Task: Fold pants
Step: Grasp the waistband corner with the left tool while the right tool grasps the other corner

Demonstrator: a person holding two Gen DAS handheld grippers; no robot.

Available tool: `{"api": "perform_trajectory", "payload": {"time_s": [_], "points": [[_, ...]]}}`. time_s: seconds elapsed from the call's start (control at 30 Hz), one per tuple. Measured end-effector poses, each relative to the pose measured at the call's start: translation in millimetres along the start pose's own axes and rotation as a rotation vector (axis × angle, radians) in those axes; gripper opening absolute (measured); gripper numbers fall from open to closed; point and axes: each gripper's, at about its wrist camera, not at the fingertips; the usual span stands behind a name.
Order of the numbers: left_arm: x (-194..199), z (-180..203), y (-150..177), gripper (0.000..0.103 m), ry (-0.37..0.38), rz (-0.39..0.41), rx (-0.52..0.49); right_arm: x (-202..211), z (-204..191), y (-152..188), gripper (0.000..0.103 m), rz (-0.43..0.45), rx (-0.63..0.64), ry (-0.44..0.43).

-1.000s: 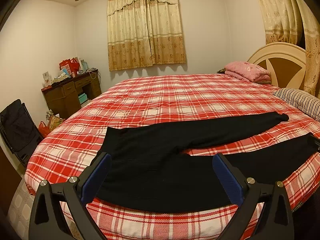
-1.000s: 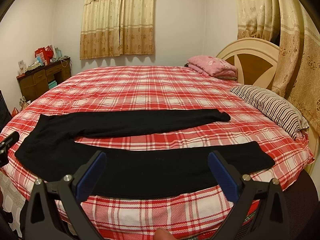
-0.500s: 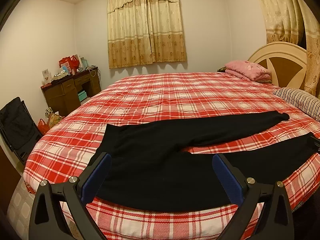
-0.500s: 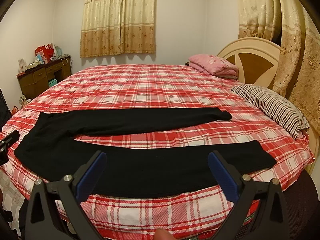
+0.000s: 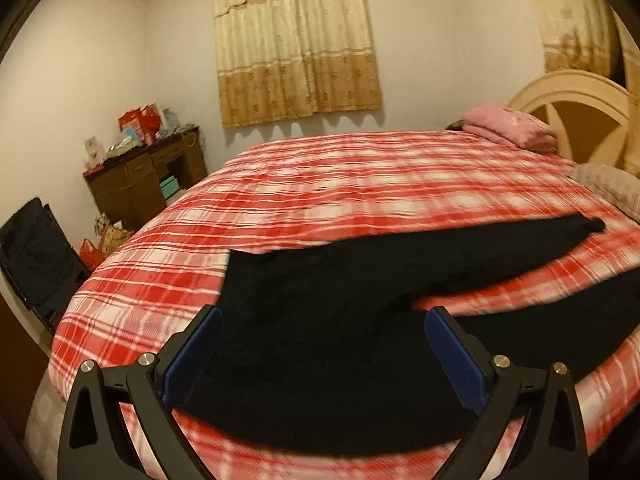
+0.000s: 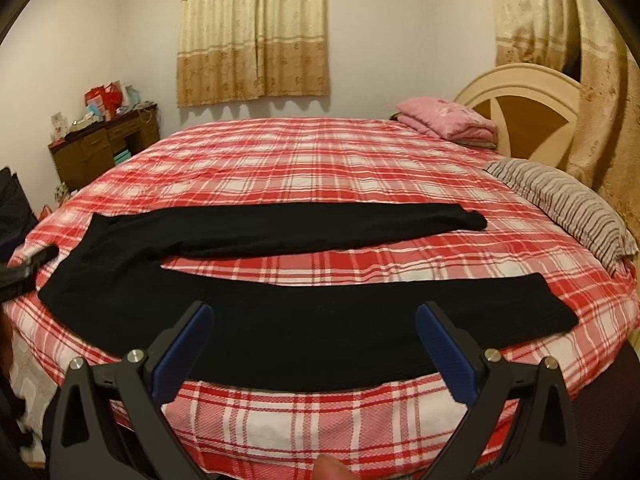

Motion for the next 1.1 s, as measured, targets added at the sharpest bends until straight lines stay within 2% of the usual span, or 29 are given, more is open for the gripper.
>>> {"api": "perform_trajectory", "payload": {"time_s": [0.07, 0.17, 0.3, 0.47, 0.67, 0.7, 0.73, 0.77, 0.8, 0.83, 0.9, 1.0, 1.07, 1.1], "points": [[-22.3, -26.6, -11.7, 0.102, 0.003, -0.012, 0.051, -8.9, 4.4, -0.4, 0.103, -0.01, 0.007, 0.008], [-61.8, -61.1, -29.8, 0.102, -0.031, -0.039, 0.061, -19.2, 17.3, -3.3, 0.102, -0.021, -0.021, -0.004], [-124.8, -94.6, -43.5, 0.102, -0.025, -0.149, 0.033, -34.3, 32.6, -10.1, 0.099, -0.039, -0.036, -0.004], [-188.6, -117.2, -45.3, 0.102, -0.011, -0.247, 0.027, -55.2, 46.2, -18.9, 0.099, -0.068, -0.014, 0.045], [-244.8, -118.6, -45.4, 0.1, 0.027, -0.323, 0.034, -76.5, 53.0, -19.4, 0.097, -0.112, -0.017, 0.05], [-253.6, -119.2, -43.7, 0.097, 0.04, -0.34, 0.039, -80.3, 51.8, -18.2, 0.095, -0.121, -0.014, 0.048], [-259.8, -119.9, -41.9, 0.084, 0.055, -0.36, 0.045, -83.7, 53.2, -17.7, 0.093, -0.128, -0.012, 0.046], [-267.8, -121.3, -39.3, 0.068, 0.077, -0.395, 0.053, -87.1, 53.1, -17.1, 0.093, -0.134, -0.011, 0.044], [-273.4, -123.8, -35.6, 0.061, 0.086, -0.43, 0.067, -89.5, 53.0, -16.8, 0.093, -0.137, -0.01, 0.042], [-277.9, -126.5, -32.3, 0.06, 0.091, -0.445, 0.083, -91.9, 53.7, -16.5, 0.091, -0.14, -0.01, 0.039], [-274.9, -127.7, -28.3, 0.06, 0.112, -0.419, 0.075, -96.2, 56.1, -16.9, 0.088, -0.146, -0.013, 0.035], [-273.3, -129.7, -30.4, 0.058, 0.133, -0.425, 0.062, -101.8, 62.2, -18.8, 0.084, -0.154, -0.013, 0.038], [-272.6, -131.3, -34.2, 0.042, 0.152, -0.414, 0.053, -106.5, 67.1, -20.6, 0.079, -0.166, -0.016, 0.036], [-272.4, -134.7, -36.1, 0.039, 0.179, -0.406, 0.068, -108.0, 69.4, -21.2, 0.075, -0.17, -0.02, 0.031]]}}
Point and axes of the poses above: each gripper's, at about its wrist camera, not at the fingertips, and x roughly against the way its jaws point, z to its right, y to its underside, and after that the axes turned 1 degree about x, right-handed
